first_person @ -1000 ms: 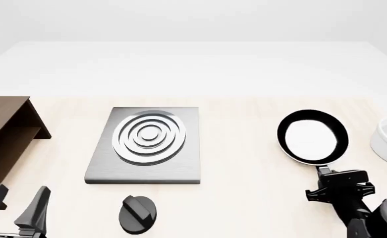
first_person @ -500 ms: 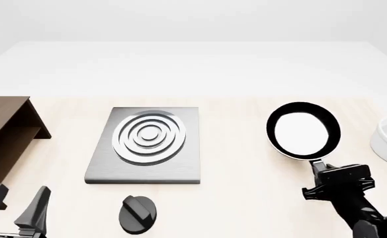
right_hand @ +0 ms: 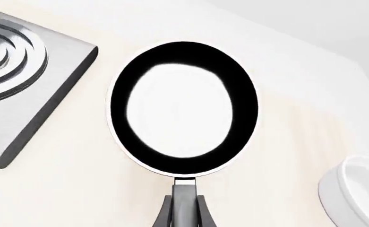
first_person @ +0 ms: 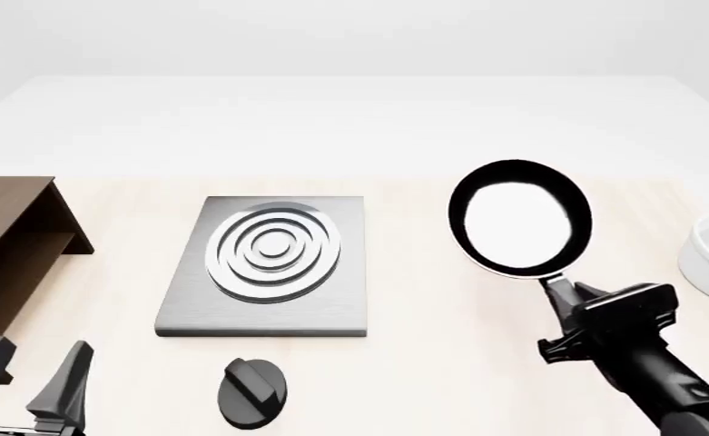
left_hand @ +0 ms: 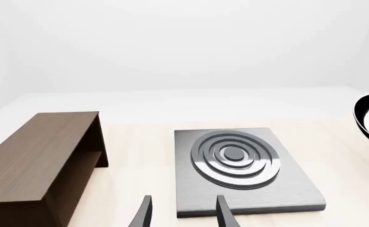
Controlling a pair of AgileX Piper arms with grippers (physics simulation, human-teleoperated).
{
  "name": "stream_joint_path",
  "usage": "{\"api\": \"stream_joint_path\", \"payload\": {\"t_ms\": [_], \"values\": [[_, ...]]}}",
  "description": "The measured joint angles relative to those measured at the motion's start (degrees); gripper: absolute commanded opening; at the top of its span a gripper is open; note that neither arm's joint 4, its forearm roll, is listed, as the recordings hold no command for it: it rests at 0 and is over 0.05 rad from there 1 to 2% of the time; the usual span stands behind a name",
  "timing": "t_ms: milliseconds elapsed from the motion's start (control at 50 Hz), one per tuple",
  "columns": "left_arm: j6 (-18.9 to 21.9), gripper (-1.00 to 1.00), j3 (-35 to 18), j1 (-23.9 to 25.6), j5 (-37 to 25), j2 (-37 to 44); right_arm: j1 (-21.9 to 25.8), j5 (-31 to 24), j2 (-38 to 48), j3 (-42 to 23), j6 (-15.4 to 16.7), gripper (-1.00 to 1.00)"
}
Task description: Turn on the stove and put the frying pan on it.
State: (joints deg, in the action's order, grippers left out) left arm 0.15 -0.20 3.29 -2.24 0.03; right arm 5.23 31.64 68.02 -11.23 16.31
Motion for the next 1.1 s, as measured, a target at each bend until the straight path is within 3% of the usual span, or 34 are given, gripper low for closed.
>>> {"api": "stream_joint_path", "payload": {"t_ms": [480,1100], "values": [[0.0,1.0,-0.1,0.0,0.0,0.0,10.0,-10.1,-8.8,-4.3,-1.2,-1.0],[-0.2,1.0,0.0,0.0,0.2,0.0,22.1,-11.3,-4.0,-11.4,-2.3,-1.0]]}}
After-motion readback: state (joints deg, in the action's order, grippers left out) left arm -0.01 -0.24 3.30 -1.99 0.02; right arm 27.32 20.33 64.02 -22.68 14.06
